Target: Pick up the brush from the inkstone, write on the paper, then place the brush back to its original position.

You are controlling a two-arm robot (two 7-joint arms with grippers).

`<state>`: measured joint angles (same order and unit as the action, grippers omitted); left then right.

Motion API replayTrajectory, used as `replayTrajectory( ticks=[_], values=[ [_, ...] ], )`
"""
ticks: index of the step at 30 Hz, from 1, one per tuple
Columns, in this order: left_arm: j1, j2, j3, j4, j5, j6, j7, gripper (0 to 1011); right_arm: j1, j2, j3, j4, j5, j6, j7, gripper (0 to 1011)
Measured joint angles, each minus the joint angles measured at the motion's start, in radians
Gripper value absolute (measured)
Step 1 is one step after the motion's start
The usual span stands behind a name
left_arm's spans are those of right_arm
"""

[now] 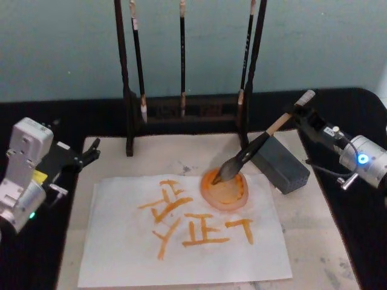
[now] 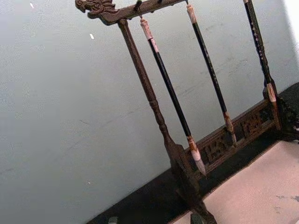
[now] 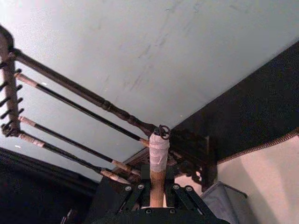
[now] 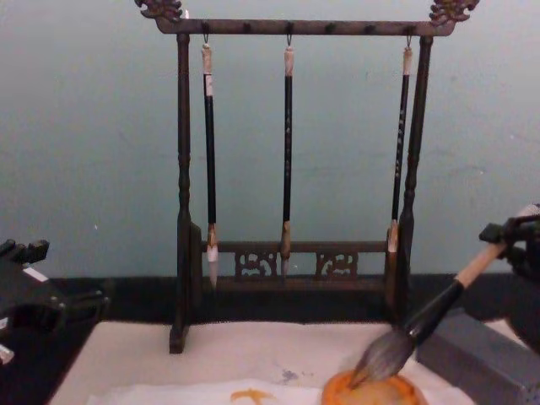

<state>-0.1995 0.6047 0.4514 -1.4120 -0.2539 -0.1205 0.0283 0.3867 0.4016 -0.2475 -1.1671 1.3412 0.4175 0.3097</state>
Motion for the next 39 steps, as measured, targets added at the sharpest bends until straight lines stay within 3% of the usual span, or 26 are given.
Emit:
replayTrajectory(
  ticks=[15,39],
  values=[
    [0.000,0.000,0.000,0.000,0.000,0.000,0.000,1010,0.045,-0.008,-0.039,0.075,0.023,-0.020,-0.007,174],
    [0.000,0.000,0.000,0.000,0.000,0.000,0.000,1010,0.037,0.022,-0.085,0.070,0.077,-0.033,-0.028,174]
  ],
)
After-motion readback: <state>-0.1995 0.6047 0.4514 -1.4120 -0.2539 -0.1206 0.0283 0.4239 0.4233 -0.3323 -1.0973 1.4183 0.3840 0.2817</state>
